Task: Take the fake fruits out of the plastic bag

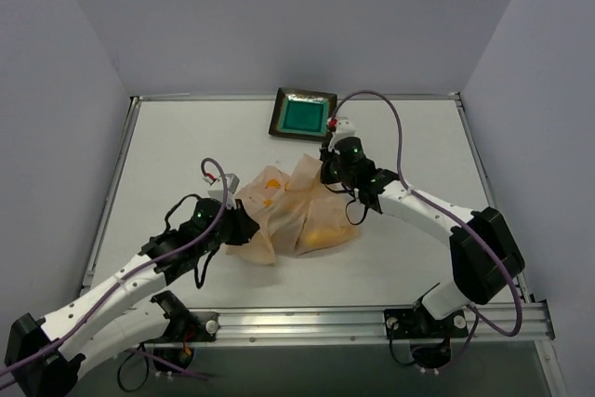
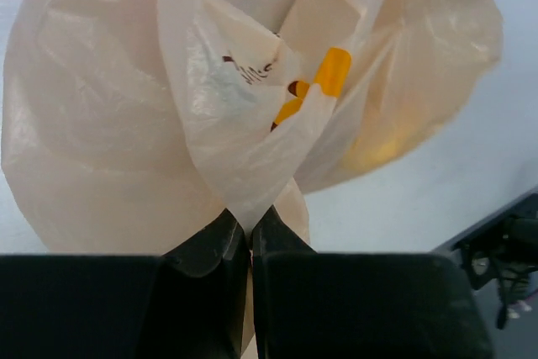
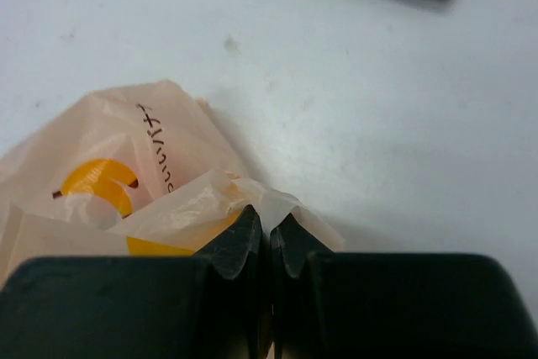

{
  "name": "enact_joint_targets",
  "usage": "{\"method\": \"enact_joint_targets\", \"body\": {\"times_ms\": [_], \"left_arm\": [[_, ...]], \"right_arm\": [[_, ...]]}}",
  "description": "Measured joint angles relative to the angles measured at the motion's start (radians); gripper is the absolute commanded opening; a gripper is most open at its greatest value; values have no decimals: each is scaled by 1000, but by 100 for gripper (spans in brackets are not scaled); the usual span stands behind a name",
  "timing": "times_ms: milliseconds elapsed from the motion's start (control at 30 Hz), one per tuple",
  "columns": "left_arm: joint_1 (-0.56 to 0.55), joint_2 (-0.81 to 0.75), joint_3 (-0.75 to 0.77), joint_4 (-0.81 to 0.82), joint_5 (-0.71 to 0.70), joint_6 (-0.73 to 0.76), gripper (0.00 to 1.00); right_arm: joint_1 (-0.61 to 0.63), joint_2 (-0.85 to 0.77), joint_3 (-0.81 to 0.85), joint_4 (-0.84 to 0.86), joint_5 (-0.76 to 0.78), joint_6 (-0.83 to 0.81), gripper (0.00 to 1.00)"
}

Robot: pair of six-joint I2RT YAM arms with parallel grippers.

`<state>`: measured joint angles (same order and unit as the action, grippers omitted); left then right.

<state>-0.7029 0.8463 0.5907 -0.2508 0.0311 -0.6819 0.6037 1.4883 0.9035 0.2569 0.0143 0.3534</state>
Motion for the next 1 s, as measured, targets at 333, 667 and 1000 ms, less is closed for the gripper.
{"method": "enact_joint_targets", "body": {"times_ms": [333, 667, 1000], "left_arm": [[-23, 10, 61, 90, 31, -99, 2], [201, 175, 33, 332, 169, -189, 3], [220, 169, 23, 375, 261, -199, 2]], "right_arm": [[-44, -132, -222, 29, -41, -26, 52], [10, -697, -148, -389, 71, 92, 35], [444, -352, 183, -370, 217, 82, 0]]}}
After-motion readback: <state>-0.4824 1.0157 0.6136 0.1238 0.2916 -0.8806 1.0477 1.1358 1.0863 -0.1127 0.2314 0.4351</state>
